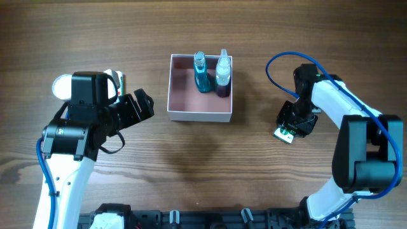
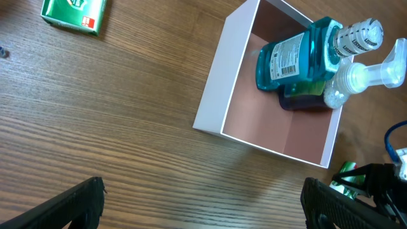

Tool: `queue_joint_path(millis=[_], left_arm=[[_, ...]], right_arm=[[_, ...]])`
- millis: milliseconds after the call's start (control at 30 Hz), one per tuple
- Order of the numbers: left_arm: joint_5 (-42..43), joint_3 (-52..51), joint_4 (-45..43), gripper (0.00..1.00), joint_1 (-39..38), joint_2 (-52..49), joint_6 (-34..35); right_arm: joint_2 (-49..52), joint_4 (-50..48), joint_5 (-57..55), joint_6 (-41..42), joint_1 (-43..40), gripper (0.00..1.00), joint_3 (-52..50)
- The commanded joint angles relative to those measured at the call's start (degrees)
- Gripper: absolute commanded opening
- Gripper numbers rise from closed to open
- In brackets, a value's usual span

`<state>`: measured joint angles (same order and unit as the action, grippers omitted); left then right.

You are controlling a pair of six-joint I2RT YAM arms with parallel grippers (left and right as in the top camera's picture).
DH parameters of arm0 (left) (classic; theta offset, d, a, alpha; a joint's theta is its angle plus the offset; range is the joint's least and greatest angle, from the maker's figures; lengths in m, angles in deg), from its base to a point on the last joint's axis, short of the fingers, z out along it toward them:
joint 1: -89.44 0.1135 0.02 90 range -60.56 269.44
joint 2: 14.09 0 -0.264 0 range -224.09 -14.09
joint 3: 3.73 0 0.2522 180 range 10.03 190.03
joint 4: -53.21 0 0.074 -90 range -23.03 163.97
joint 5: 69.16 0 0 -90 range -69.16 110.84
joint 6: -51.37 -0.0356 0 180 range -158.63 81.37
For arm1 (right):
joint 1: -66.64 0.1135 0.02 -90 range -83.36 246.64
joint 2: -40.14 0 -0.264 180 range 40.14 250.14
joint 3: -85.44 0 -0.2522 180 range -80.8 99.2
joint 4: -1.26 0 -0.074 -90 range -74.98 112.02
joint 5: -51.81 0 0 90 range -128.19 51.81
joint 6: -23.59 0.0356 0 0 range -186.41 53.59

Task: Pack container
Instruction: 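Lower right gripper and grasp the Dettol soap box, then lift the soap box and carry it toward the box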

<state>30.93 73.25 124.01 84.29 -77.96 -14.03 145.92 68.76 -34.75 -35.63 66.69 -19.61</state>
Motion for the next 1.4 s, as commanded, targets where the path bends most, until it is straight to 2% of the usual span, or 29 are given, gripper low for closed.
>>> queue_joint_path(millis=[0, 267, 467, 833, 1233, 1367], left_arm=[[-0.6, 1.1, 0.1, 1.00, -0.2, 0.0, 0.7], [-0.6, 1.1, 0.0, 1.00, -0.2, 0.0, 0.7], [-0.6, 1.1, 0.0, 1.00, -0.2, 0.0, 0.7], [-0.6, 1.1, 0.0, 1.00, -0.2, 0.0, 0.7], [-0.6, 1.1, 0.0, 1.00, -0.2, 0.0, 0.7], [-0.6, 1.1, 0.0, 1.00, -0.2, 0.0, 0.7]], right_arm=[[-2.8, 1.2, -2.1, -1.5, 0.4, 0.06, 4.1], [-15.8, 5.3, -2.1, -9.6, 6.2, 0.04, 15.9], [-19.1, 4.2, -2.1, -7.8, 16.3, 0.04, 18.9], [-14.5, -3.3, -5.7, -1.2, 30.8, 0.04, 18.9], [-3.6, -6.2, -5.7, 0.7, 31.6, 0.04, 18.9], [-3.0, -6.6, -5.8, 0.7, 31.6, 0.04, 18.9]])
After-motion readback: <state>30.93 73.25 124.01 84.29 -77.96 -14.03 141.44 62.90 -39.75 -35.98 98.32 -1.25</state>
